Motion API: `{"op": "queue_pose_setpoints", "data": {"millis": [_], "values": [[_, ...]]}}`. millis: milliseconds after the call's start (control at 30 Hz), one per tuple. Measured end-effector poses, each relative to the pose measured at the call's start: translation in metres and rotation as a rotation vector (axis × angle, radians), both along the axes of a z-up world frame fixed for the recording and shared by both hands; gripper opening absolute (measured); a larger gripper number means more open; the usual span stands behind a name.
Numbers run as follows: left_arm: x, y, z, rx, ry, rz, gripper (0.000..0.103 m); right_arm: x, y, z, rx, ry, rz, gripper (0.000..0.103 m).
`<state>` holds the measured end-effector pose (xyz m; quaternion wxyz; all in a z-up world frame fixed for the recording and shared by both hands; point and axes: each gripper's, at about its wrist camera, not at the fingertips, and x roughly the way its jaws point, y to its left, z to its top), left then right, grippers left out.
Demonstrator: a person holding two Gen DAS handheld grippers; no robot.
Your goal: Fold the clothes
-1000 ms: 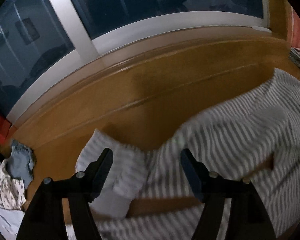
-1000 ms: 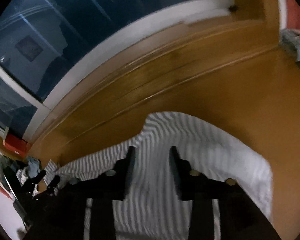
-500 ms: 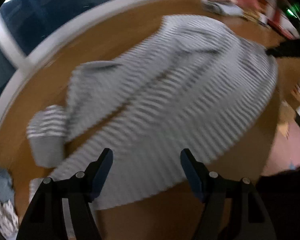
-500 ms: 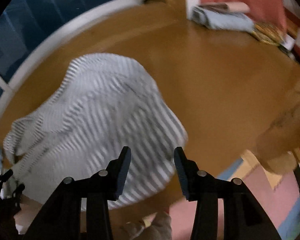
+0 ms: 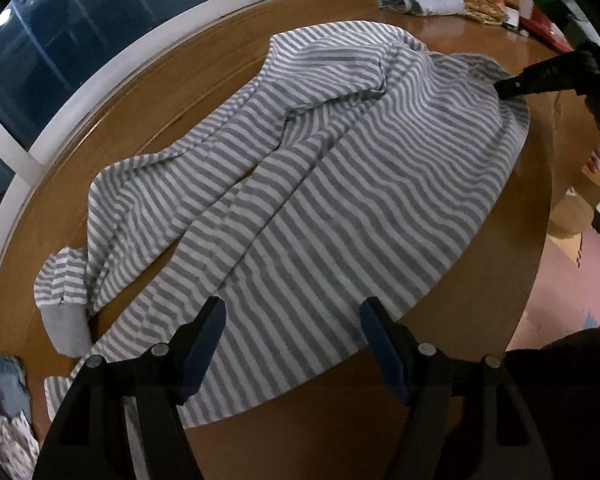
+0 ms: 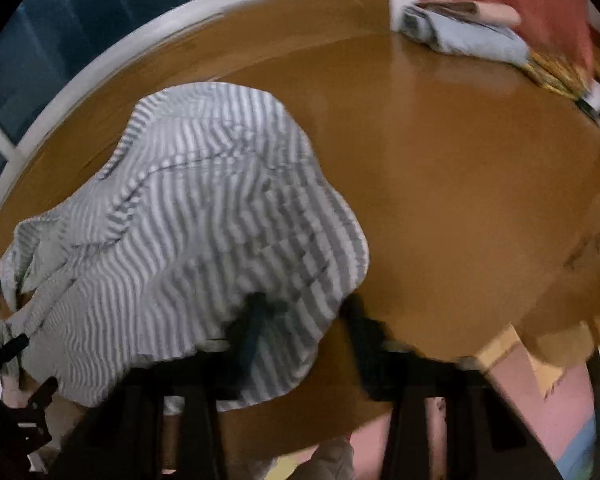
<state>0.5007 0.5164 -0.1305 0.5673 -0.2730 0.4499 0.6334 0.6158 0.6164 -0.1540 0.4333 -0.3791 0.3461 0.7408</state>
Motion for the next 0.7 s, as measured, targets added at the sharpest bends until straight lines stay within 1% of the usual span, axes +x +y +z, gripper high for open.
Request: {"op": "queue_pose_setpoints", "data": {"millis": [100, 267, 333, 433, 467, 567, 633, 667, 700], "values": [[0.016, 0.008, 0.001, -0.002, 0.021, 0.036, 0.068, 0.013, 0.005, 0.011, 0.045, 0.073, 0.023, 0.005], [0.053, 0.02, 0.001, 0.018, 0.076, 0.067, 0.068, 0.045, 0.015, 0.036, 0.04, 0.276, 0.055, 0.004], [0.061, 0.024, 0.003, 0.028, 0.086, 0.076, 0.068, 0.054, 0.018, 0.045, 0.036, 0.36, 0.067, 0.004], [0.073, 0.029, 0.003, 0.044, 0.064, 0.094, 0.068, 0.06, 0.023, 0.059, 0.03, 0.442, 0.103, 0.004], [0.079, 0.031, 0.004, 0.056, 0.069, 0.105, 0.068, 0.061, 0.025, 0.063, 0.029, 0.455, 0.118, 0.004], [0.082, 0.036, 0.006, 0.093, 0.087, 0.145, 0.068, 0.063, 0.028, 0.068, 0.034, 0.452, 0.155, 0.004], [0.082, 0.04, 0.007, 0.119, 0.091, 0.177, 0.068, 0.065, 0.032, 0.07, 0.02, 0.472, 0.176, 0.004], [0.079, 0.041, 0.009, 0.132, 0.072, 0.192, 0.067, 0.066, 0.033, 0.071, 0.019, 0.481, 0.186, 0.004], [0.076, 0.042, 0.01, 0.145, 0.051, 0.206, 0.059, 0.066, 0.034, 0.073, 0.022, 0.487, 0.197, 0.004]]}}
